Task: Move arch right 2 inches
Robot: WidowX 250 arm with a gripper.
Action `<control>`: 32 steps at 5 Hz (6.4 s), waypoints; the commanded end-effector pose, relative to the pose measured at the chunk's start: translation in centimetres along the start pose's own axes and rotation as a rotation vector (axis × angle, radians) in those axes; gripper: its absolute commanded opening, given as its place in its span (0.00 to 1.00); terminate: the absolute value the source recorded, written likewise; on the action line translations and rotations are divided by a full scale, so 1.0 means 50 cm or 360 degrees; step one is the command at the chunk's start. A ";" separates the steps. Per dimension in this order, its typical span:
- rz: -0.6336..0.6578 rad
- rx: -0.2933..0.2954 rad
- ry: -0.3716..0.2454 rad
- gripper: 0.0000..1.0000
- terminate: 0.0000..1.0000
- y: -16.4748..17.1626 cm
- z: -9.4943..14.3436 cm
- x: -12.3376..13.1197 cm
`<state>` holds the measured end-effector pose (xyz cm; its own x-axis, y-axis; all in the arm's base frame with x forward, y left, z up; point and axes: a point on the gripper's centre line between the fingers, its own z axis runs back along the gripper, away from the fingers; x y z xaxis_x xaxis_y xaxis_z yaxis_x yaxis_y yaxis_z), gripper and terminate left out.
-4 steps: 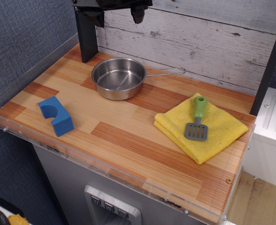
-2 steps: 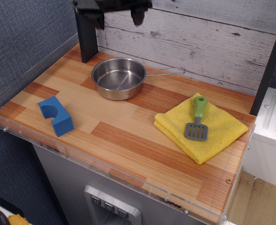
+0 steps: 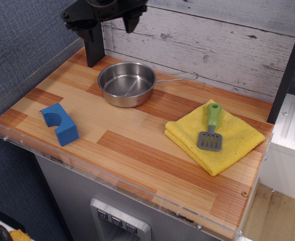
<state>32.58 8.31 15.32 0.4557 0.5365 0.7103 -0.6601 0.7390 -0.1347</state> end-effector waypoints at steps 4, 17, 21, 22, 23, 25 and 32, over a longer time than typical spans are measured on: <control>0.0435 0.0437 0.0403 1.00 0.00 0.213 -0.030 -0.088; 0.0261 0.0458 0.0441 0.00 0.00 0.276 -0.074 -0.076; -0.0046 -0.0129 0.0261 0.00 0.00 0.091 0.035 -0.004; -0.0183 -0.0241 0.0315 0.00 0.00 0.045 0.052 -0.045; -0.0299 -0.0307 0.0361 0.00 0.00 0.026 0.063 -0.085; -0.0546 -0.0407 0.0454 0.00 0.00 -0.006 0.075 -0.182; -0.0947 -0.0423 0.0711 1.00 0.00 0.002 0.017 -0.376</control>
<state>24.73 -2.65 1.10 0.9342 0.0983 0.3430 -0.1003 0.9949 -0.0119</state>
